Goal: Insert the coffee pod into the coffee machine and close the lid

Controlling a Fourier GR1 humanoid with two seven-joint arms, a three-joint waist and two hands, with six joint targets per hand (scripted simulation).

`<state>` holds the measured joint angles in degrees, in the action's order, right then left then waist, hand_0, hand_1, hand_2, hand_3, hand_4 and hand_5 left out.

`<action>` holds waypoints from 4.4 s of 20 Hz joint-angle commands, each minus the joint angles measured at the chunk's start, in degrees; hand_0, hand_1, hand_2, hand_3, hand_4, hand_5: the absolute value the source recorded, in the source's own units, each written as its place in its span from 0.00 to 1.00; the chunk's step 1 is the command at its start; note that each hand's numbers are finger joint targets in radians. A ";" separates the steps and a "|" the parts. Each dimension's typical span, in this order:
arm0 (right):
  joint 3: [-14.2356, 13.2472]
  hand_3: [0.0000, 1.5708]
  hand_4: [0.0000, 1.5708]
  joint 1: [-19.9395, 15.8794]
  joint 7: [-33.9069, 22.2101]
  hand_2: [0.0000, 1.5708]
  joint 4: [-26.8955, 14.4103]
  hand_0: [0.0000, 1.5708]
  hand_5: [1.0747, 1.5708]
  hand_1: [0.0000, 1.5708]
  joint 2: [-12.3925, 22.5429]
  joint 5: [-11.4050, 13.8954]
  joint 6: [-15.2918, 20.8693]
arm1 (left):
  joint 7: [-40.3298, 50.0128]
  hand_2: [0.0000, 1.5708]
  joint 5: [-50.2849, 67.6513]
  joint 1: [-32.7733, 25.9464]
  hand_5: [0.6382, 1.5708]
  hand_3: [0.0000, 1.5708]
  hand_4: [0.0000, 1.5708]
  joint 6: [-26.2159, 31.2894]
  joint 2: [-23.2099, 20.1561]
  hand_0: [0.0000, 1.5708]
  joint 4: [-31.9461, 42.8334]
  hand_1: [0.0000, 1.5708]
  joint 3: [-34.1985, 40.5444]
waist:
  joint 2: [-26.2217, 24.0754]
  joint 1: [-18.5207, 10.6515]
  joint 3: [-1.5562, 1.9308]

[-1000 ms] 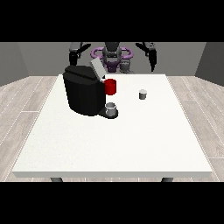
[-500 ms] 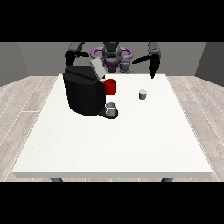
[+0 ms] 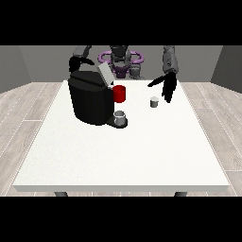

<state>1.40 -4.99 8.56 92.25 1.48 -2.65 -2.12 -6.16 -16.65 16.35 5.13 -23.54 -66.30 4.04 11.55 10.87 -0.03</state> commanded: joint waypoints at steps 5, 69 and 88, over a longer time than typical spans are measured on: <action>-2.22 0.00 0.29 -4.74 1.90 0.00 -3.01 0.00 1.00 0.00 0.92 1.42 1.55 | -2.22 0.00 -5.88 8.71 1.00 0.00 0.00 -1.50 -2.00 0.00 12.41 0.00 -0.09 | 6.70 0.78 0.01; -10.23 0.00 0.16 -8.94 6.87 0.00 -31.02 0.00 1.00 0.00 2.94 -1.11 4.44 | -5.77 0.89 -20.45 22.94 1.00 0.82 0.38 2.62 9.59 0.90 24.52 0.90 -4.69 | -7.27 -6.11 0.04; -7.31 0.00 0.15 -7.15 2.83 0.00 -29.24 0.00 1.00 0.00 4.15 -0.39 2.09 | 7.99 0.90 -14.37 31.21 1.00 0.87 0.42 9.80 14.20 0.87 18.79 0.87 0.73 | -12.68 -2.98 0.02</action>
<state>-6.69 -12.13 15.19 61.54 5.14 -3.00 0.46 -2.79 -33.16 46.24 15.12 -12.03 -47.54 2.68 0.85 6.62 0.01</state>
